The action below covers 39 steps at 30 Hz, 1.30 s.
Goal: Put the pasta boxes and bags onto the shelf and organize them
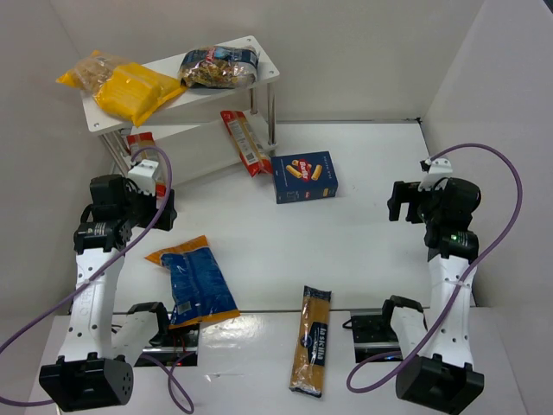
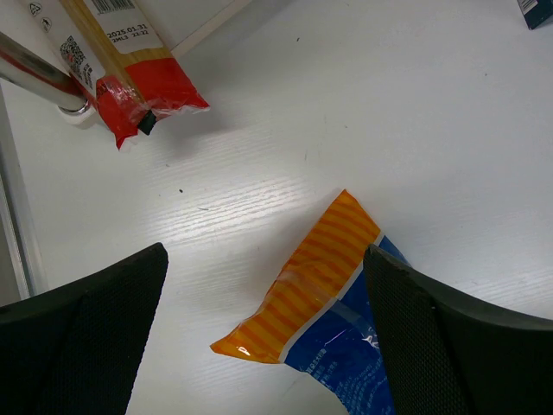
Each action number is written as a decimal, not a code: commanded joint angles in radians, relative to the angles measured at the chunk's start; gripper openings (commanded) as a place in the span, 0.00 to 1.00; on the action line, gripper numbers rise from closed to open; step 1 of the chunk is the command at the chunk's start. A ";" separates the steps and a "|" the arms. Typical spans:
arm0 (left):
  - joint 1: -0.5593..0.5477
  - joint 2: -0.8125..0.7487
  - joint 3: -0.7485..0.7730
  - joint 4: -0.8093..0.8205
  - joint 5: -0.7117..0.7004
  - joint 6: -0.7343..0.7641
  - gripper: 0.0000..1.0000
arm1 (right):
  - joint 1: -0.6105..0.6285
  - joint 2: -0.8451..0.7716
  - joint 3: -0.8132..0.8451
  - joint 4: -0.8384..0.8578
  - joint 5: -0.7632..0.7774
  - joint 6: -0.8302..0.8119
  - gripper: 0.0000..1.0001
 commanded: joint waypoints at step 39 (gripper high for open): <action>0.018 -0.021 0.001 0.019 0.094 0.035 0.99 | 1.130 0.643 0.269 -0.595 -0.109 -0.925 1.00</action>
